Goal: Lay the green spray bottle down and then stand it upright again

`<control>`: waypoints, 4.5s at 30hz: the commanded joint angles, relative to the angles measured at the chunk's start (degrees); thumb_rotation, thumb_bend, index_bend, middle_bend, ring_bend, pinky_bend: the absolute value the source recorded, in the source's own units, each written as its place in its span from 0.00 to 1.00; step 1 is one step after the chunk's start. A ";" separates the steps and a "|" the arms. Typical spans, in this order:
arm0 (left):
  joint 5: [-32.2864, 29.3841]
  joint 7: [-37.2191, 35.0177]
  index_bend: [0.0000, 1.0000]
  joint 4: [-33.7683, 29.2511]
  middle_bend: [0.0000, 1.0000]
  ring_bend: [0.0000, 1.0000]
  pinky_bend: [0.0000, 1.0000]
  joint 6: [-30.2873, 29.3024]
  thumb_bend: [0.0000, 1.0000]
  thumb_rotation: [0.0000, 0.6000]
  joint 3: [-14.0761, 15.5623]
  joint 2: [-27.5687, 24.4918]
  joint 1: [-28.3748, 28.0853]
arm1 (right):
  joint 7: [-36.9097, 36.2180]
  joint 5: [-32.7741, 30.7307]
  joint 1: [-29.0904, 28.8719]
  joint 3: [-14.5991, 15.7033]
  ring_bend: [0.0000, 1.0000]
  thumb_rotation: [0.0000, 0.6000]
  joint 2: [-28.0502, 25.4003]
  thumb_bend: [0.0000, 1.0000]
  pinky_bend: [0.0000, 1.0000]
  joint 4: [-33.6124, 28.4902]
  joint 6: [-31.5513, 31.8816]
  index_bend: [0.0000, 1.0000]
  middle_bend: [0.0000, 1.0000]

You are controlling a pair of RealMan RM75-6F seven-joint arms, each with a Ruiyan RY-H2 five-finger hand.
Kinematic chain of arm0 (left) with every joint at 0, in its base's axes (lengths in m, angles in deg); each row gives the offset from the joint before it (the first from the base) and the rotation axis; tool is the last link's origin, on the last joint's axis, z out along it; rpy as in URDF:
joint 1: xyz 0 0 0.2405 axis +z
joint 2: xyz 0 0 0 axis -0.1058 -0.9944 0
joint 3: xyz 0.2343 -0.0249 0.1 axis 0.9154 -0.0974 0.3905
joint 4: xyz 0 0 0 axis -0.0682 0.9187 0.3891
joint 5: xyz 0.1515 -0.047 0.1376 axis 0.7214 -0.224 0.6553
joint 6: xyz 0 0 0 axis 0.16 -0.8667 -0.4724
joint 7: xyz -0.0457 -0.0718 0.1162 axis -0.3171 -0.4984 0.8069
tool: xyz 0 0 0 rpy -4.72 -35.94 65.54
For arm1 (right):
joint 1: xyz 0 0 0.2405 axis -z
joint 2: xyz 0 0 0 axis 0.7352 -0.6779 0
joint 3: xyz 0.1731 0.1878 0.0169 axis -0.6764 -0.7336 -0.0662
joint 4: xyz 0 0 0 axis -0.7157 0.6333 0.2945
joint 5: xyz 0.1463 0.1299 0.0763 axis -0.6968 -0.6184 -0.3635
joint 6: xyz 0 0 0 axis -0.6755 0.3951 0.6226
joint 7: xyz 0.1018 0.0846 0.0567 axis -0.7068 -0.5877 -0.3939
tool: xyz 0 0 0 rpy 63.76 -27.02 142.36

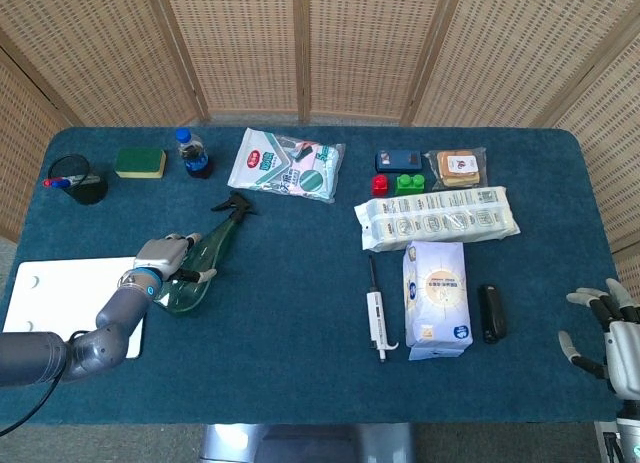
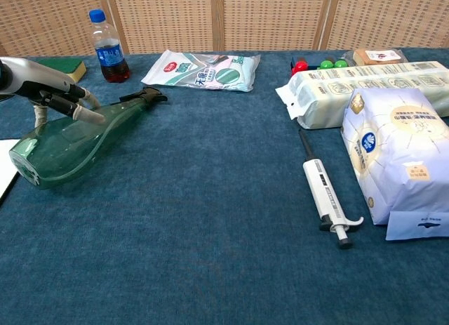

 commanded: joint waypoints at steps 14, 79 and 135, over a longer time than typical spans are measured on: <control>1.66 1.85 0.33 0.91 0.32 0.31 0.64 -2.11 0.44 0.81 0.33 1.05 1.82 | -1.80 0.56 0.31 -0.36 0.09 1.00 -0.54 0.38 0.18 -0.72 1.05 0.31 0.30; 70.55 -5.12 0.01 -0.36 0.05 0.01 0.26 -5.49 0.46 1.00 -6.90 -11.86 25.22 | -2.08 0.35 0.41 -0.64 0.09 1.00 -0.30 0.38 0.18 -2.32 1.54 0.30 0.30; 29.98 23.96 0.17 -3.01 0.10 0.04 0.32 -3.79 0.36 0.47 -0.24 3.55 7.40 | -7.29 0.41 2.34 -0.81 0.09 1.00 -0.42 0.38 0.18 0.52 3.52 0.29 0.30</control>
